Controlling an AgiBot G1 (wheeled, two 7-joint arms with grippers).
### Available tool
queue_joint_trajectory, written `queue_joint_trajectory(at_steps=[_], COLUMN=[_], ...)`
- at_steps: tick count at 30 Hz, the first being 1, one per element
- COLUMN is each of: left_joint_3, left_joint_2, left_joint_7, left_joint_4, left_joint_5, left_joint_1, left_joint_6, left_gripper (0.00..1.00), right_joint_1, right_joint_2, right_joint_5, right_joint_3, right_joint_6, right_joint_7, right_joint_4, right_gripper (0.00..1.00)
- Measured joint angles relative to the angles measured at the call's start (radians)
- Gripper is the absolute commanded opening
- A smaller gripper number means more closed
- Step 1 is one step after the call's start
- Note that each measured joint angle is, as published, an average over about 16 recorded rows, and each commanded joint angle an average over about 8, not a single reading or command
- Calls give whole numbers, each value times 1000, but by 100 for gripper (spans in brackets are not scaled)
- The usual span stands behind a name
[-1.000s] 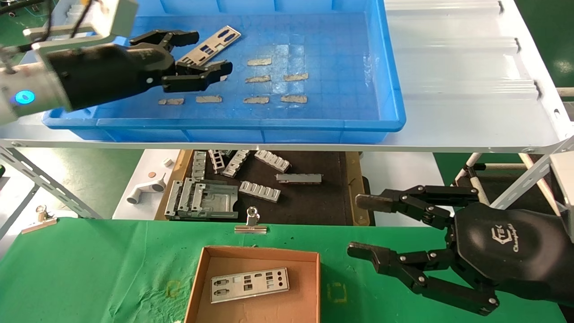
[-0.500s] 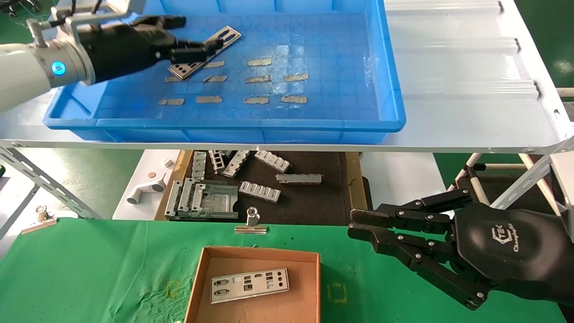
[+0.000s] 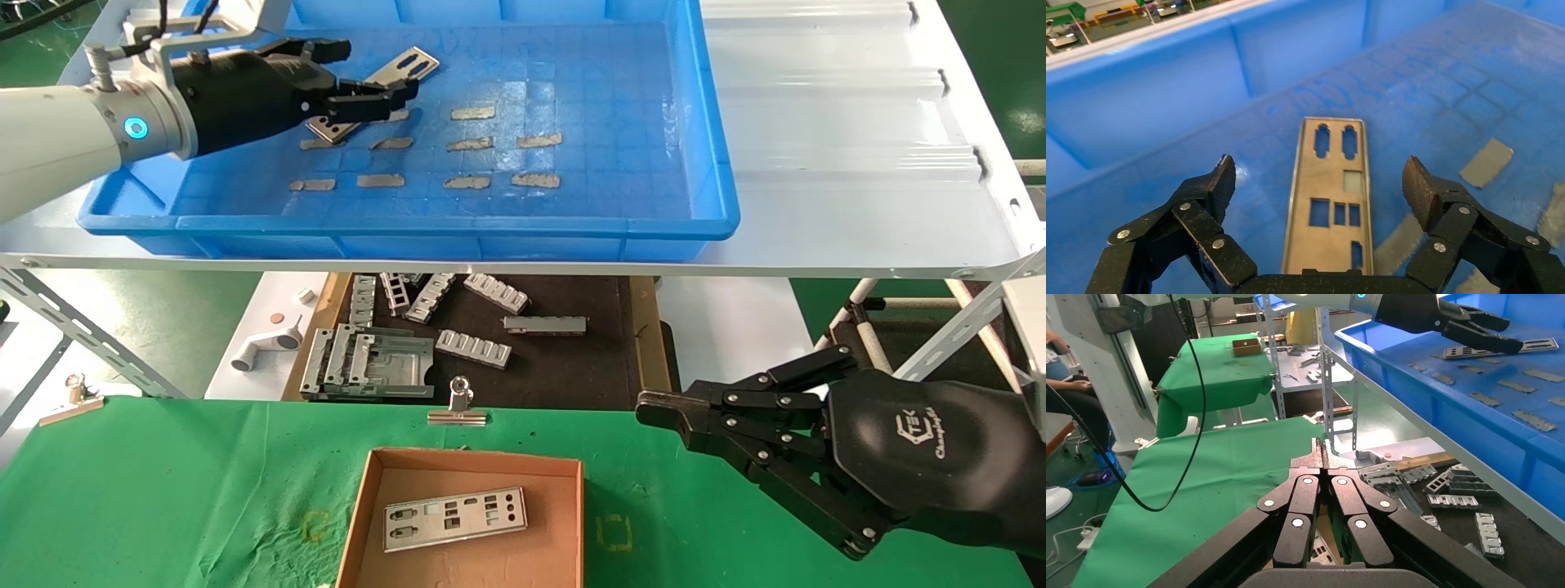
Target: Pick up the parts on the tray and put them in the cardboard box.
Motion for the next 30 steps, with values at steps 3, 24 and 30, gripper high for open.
queue_joint_trajectory(at_steps=[3, 24, 30], left_joint_3=[1, -1, -3], left_joint_2=[2, 18, 18], left_joint_7=[8, 53, 60], left_joint_4=[9, 37, 39], left_joint_5=[1, -1, -3], left_joint_1=[-1, -2, -5], left_joint_6=[2, -21, -14], left_gripper=[0, 0, 0], right_joint_1=[0, 0, 0], right_joint_2=[0, 0, 0], right_joint_5=[0, 0, 0], right_joint_3=[0, 0, 0], right_joint_6=[0, 0, 0], right_joint_7=[0, 0, 0], right_joint_4=[0, 0, 0], right_gripper=[0, 0, 0])
